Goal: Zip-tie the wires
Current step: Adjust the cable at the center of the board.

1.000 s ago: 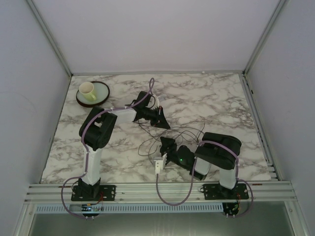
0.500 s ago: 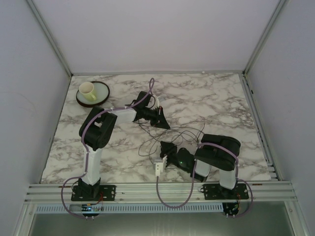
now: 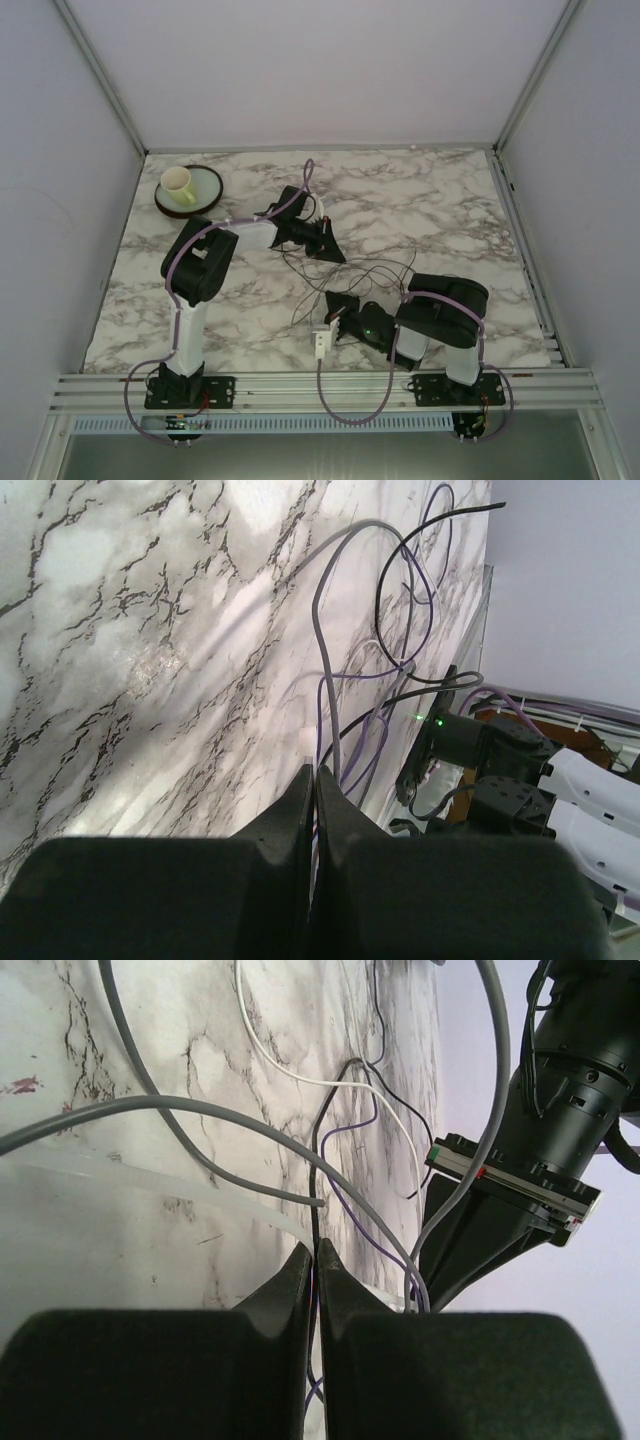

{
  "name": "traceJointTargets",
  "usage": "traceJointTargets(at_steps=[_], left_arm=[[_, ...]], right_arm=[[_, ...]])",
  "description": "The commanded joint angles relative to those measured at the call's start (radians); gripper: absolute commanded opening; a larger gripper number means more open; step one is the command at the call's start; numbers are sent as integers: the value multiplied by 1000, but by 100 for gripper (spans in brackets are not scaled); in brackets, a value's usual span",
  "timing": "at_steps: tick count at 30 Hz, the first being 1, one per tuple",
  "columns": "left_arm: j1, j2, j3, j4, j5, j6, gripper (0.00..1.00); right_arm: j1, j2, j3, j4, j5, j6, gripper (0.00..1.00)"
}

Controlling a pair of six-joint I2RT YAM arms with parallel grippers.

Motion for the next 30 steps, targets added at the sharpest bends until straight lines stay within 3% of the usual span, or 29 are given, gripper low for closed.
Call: traceJointTargets(at_steps=[1,15,21,30], left_arm=[[-5,3,26,-21,6,3,0],[-3,16,79,-46,42,47,0],[-3,16,97,-64,40,71,0],[-2,12,99,-77,16,107,0]], right_arm=[[12,-22,-16,35,-10,49,0],[-22,-211,-56,-125,-116,330,0],[-118,-356,1,-384,-310,423,0],[-228,-446,177,-855,-473,441,0]])
